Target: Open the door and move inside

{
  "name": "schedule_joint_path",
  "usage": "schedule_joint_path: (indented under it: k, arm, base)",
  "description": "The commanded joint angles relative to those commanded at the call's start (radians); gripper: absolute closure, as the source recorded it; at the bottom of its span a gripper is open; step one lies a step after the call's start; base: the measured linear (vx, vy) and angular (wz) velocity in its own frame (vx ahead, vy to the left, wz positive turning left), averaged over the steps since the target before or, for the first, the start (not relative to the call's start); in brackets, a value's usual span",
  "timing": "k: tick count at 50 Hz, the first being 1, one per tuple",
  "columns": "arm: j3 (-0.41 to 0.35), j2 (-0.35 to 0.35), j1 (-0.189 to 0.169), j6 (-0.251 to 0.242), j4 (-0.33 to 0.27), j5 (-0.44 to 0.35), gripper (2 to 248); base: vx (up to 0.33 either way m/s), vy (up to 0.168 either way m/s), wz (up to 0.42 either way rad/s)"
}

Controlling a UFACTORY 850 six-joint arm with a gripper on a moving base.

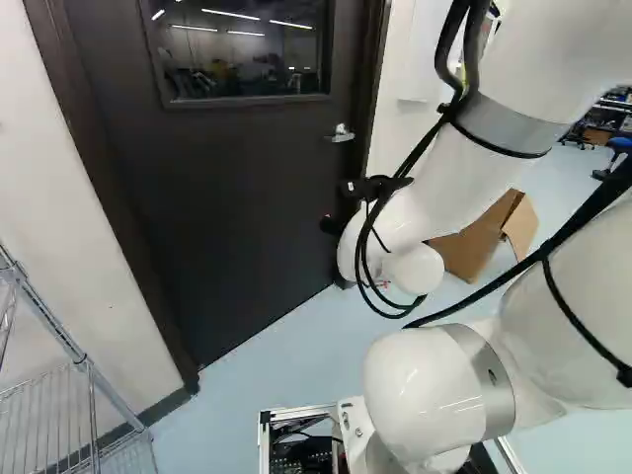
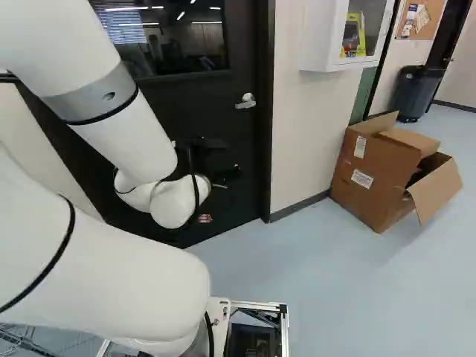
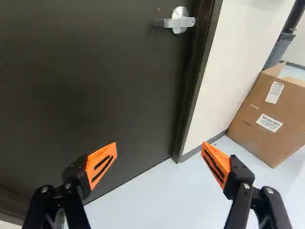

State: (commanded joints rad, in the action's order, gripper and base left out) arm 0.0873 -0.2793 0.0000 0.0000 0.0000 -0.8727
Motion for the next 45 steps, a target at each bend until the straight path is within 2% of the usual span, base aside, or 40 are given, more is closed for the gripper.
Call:
schedule_joint_path:
  k: [45]
  arm:
    - [0.0, 0.0, 0.0, 0.0, 0.0, 0.0, 3]
  base:
    - [0.111, 0.0, -0.002]
